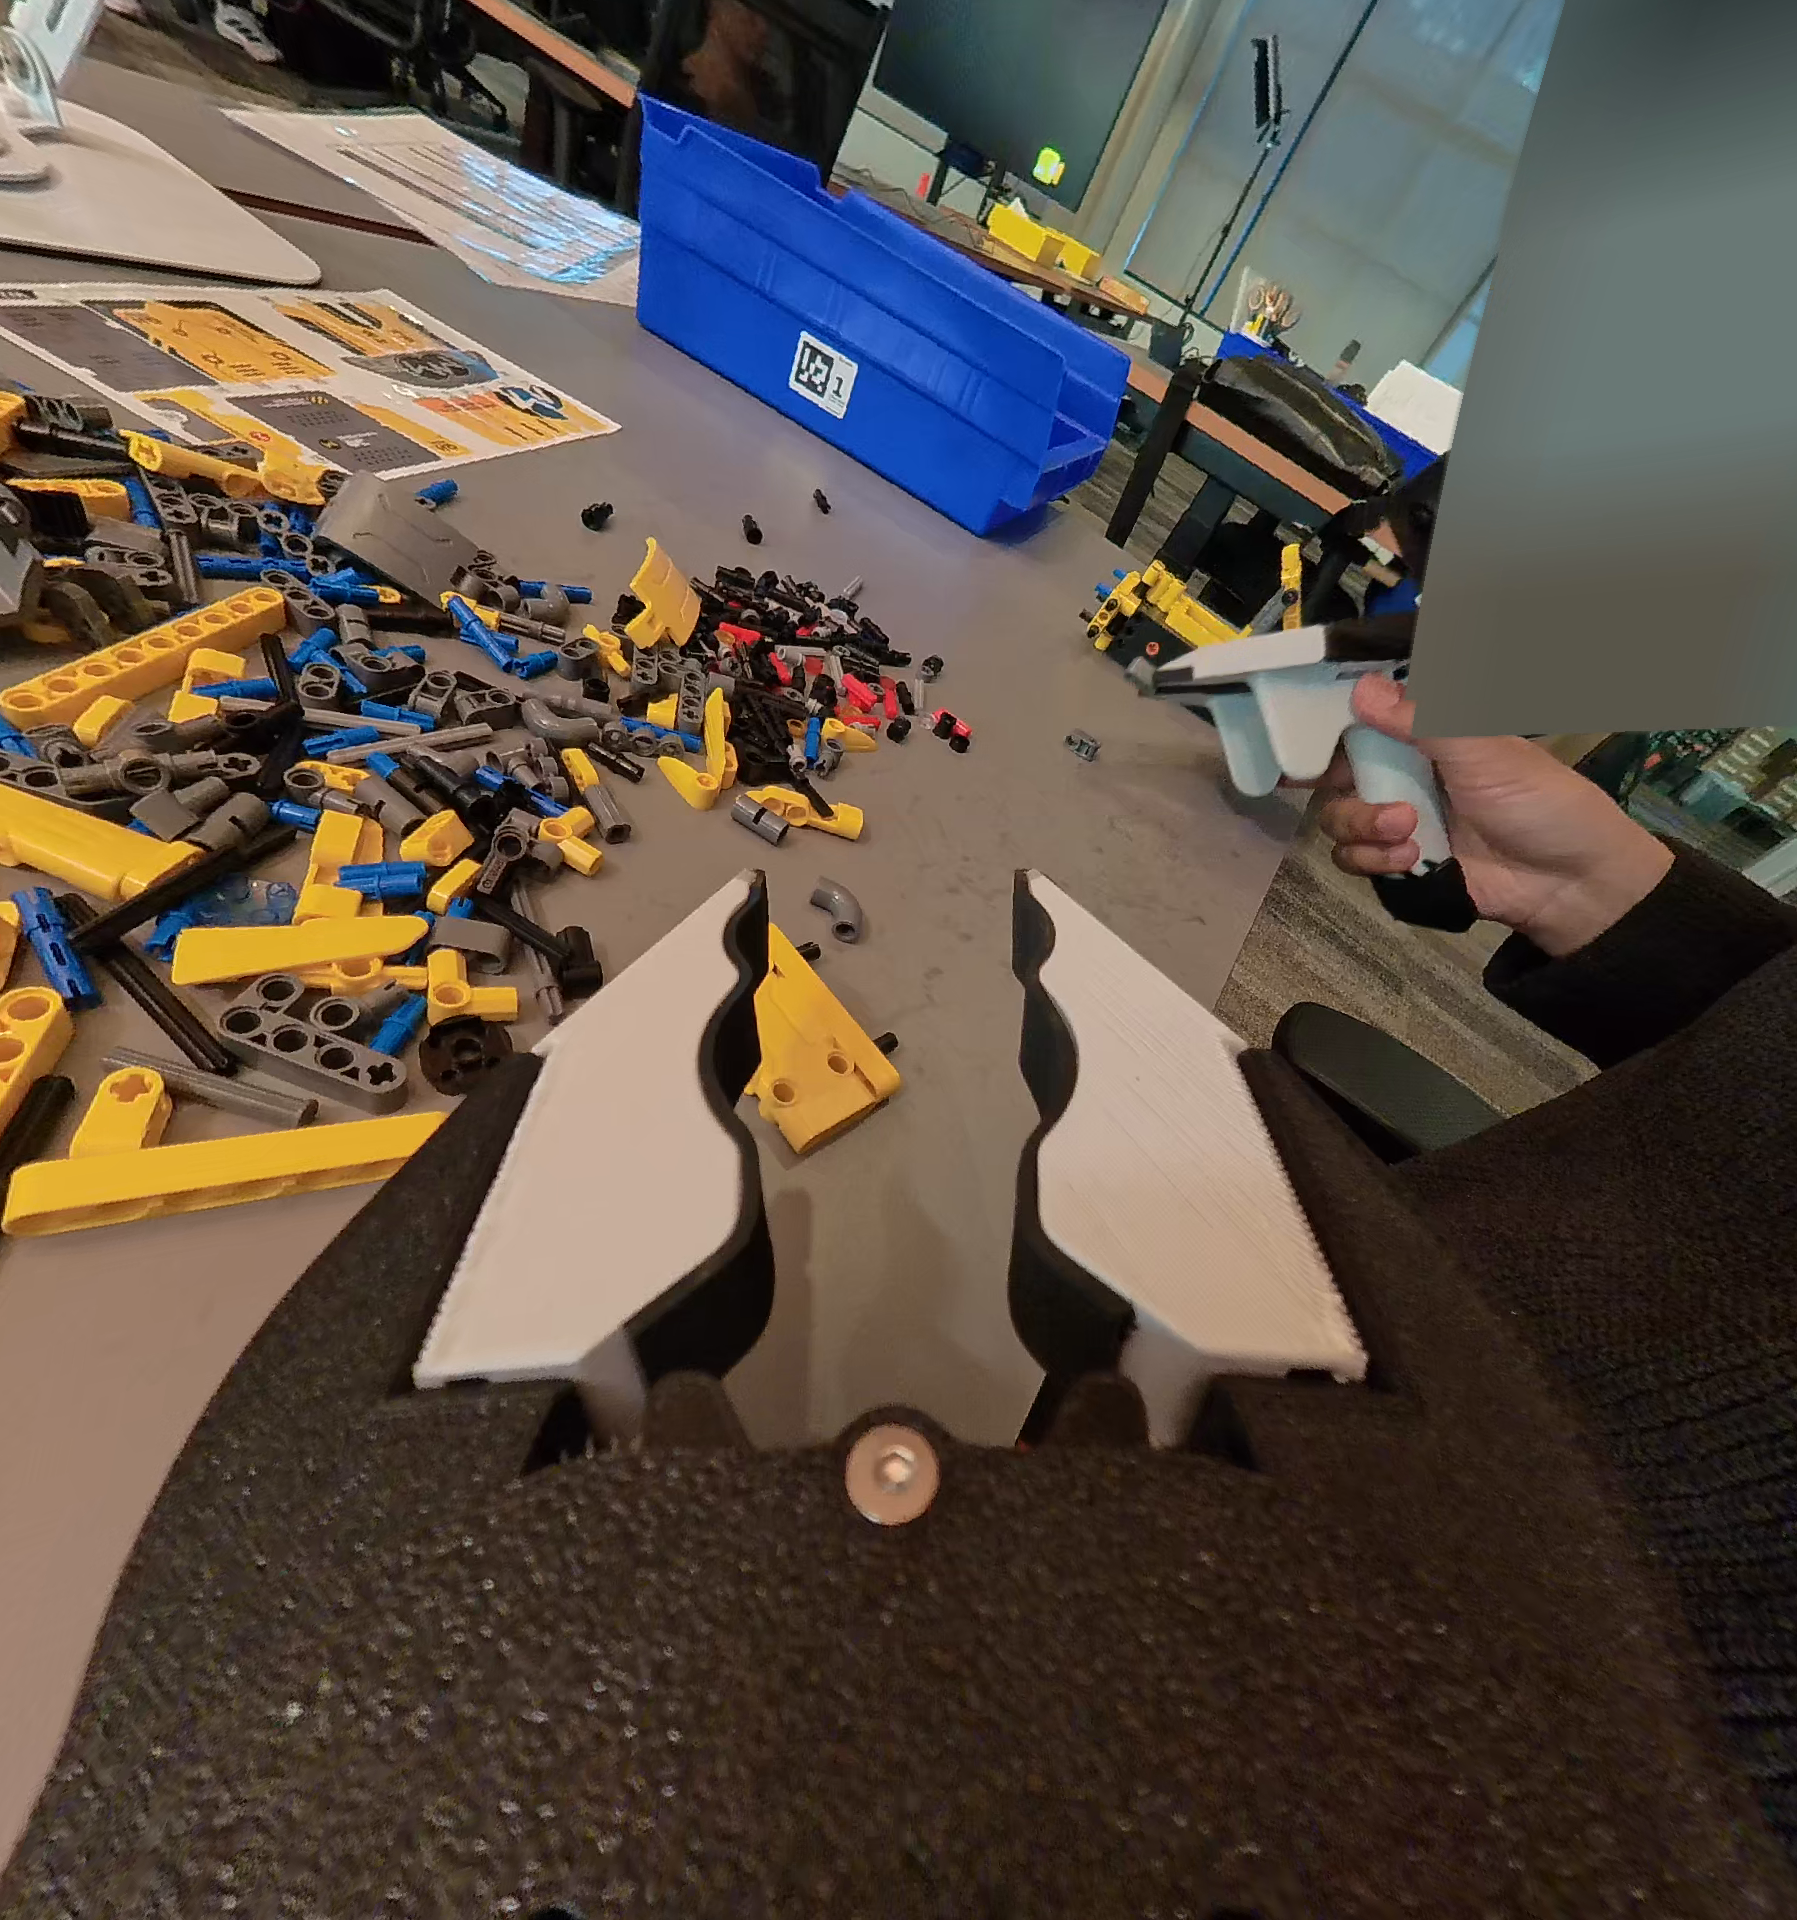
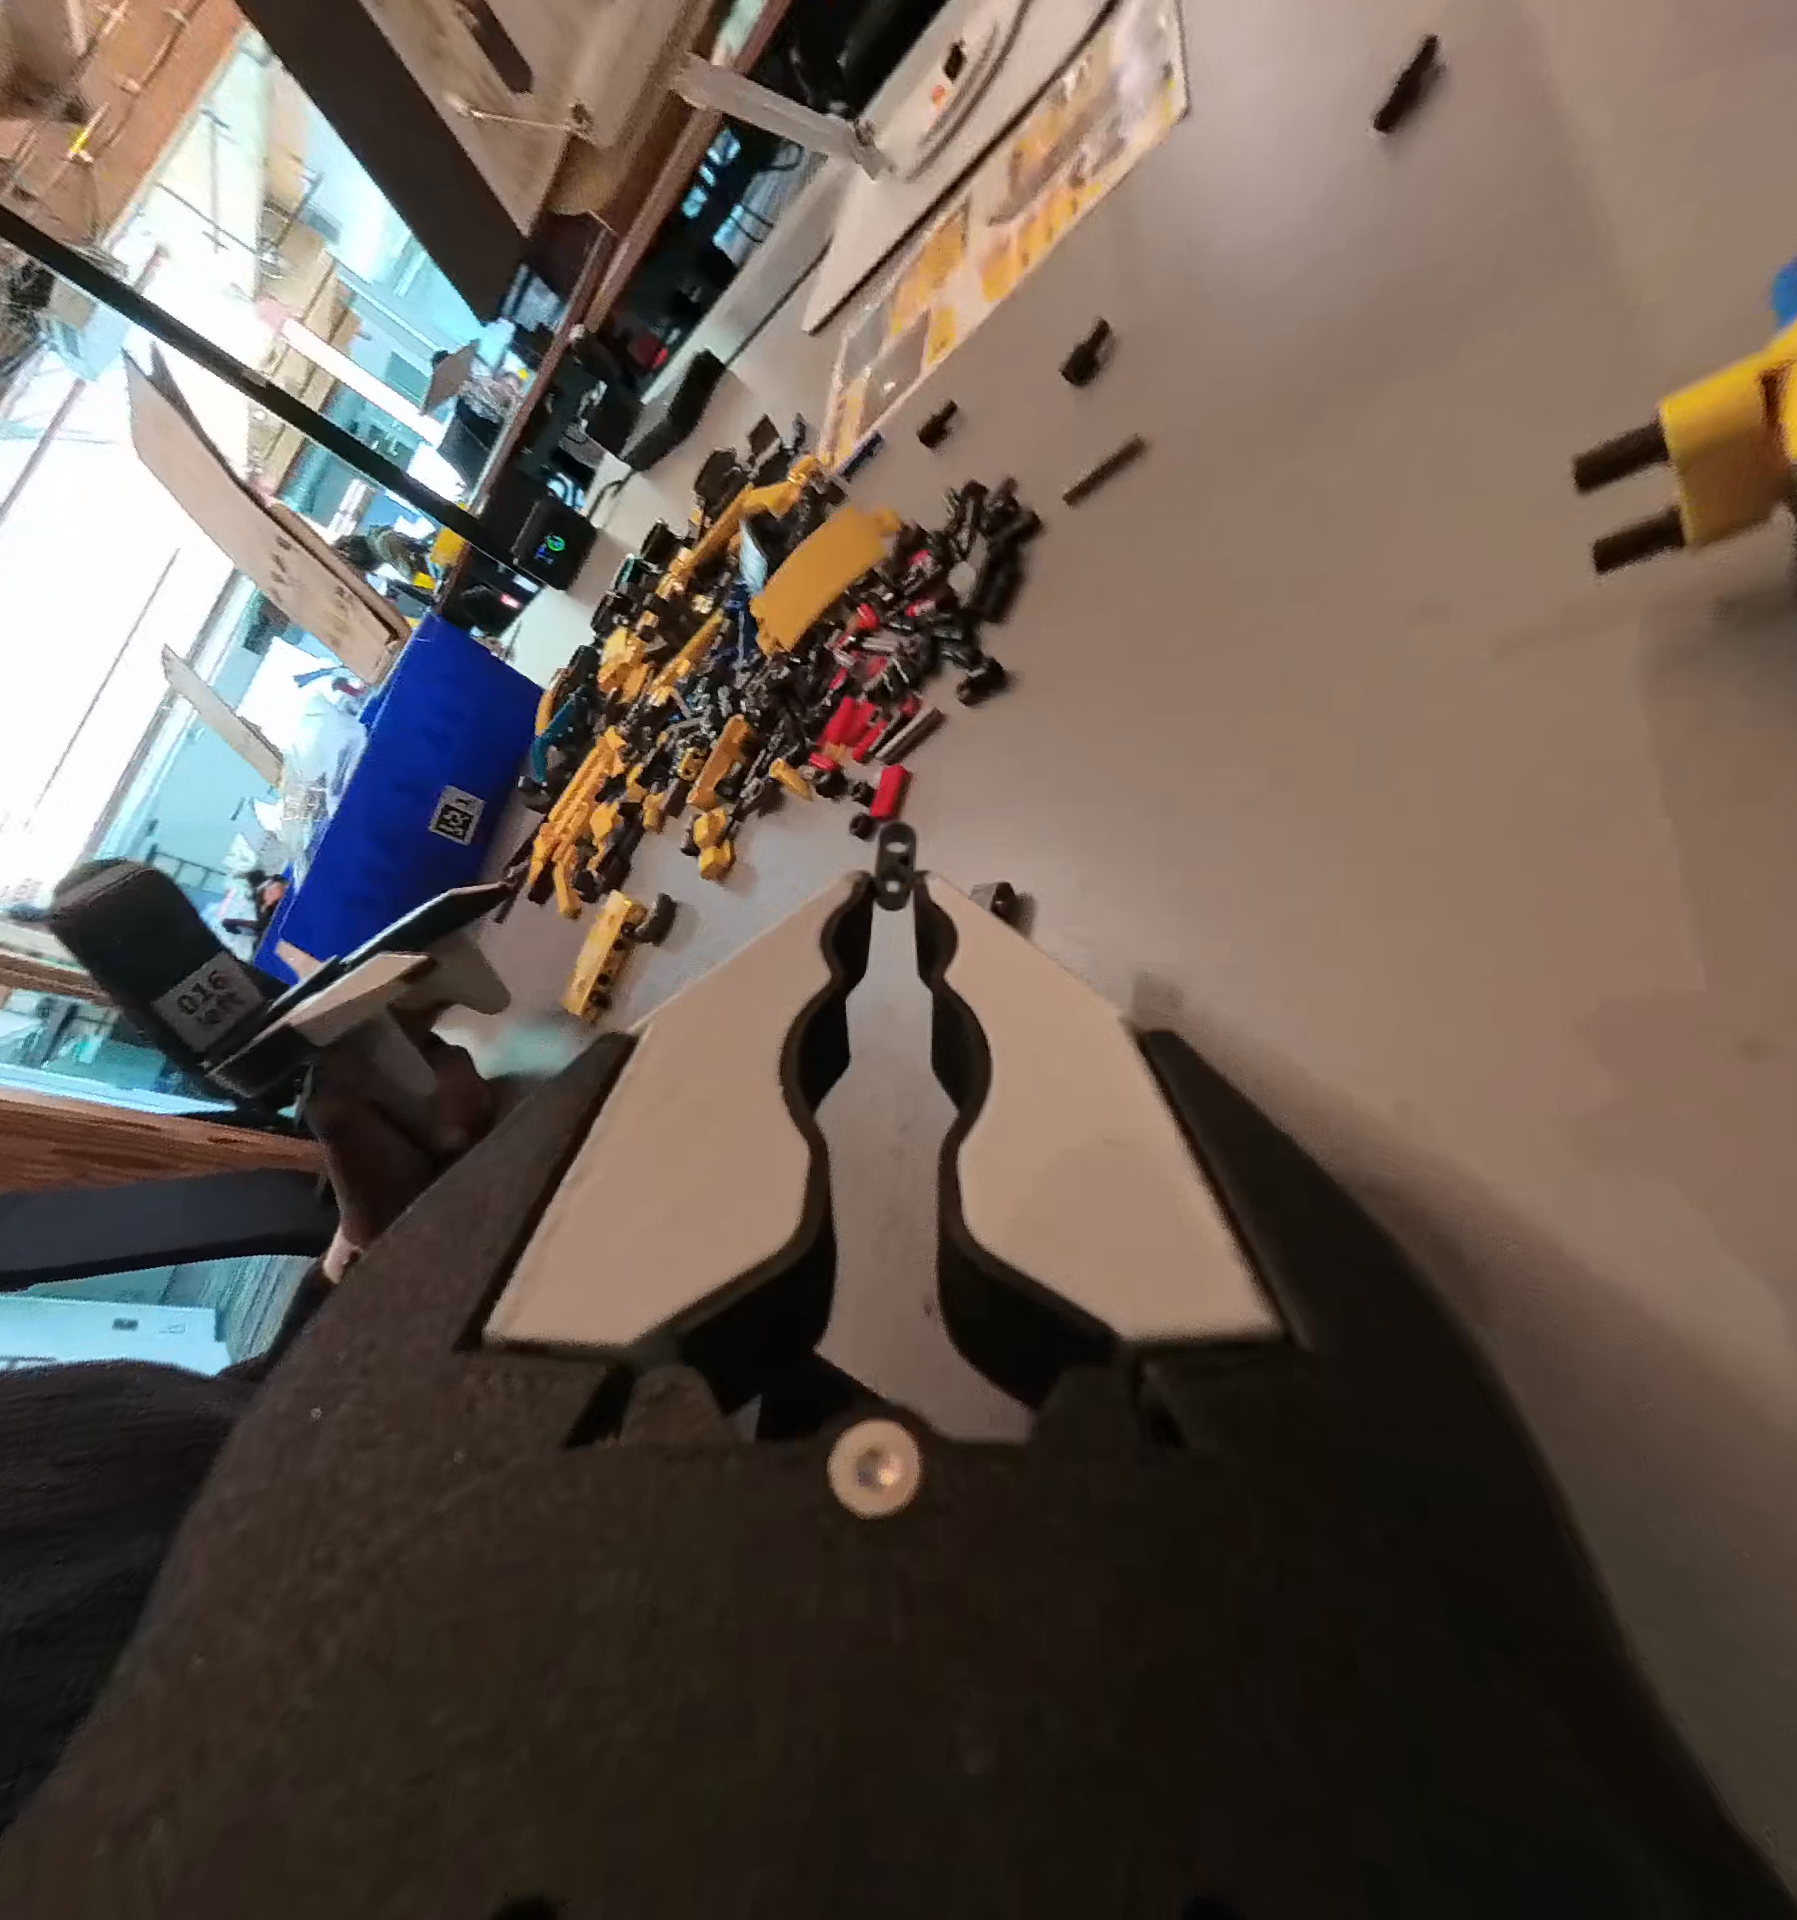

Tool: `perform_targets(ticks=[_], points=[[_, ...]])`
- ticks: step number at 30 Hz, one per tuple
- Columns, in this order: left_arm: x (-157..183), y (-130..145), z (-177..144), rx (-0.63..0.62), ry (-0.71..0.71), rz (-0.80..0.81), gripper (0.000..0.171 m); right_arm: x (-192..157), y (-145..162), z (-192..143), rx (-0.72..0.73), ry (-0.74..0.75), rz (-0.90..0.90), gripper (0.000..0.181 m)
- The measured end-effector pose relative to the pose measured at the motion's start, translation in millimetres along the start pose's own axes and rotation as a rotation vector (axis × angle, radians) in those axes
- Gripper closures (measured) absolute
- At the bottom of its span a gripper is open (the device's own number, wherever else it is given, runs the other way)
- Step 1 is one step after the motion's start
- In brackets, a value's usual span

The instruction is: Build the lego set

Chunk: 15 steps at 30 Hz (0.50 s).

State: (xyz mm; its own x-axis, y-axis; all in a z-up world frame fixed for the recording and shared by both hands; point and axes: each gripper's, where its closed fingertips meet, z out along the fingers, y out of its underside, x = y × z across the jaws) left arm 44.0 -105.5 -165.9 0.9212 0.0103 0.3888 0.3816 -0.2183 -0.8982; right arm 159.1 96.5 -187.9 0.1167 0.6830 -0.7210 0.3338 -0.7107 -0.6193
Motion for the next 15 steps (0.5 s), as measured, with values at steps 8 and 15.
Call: perform_targets(ticks=[8, 15], points=[[0.4, -0.1, -0.3, 0.002, 0.001, 0.002, 0.125, 7.2, 1.3, 0.5, 0.003, 0.033, 0.033, 0.174], [0.4, -0.2, -0.4, 0.003, 0.001, 0.003, 0.125, -22.6, -15.0, -4.2, 0.102, -0.223, 0.208, 0.174]])
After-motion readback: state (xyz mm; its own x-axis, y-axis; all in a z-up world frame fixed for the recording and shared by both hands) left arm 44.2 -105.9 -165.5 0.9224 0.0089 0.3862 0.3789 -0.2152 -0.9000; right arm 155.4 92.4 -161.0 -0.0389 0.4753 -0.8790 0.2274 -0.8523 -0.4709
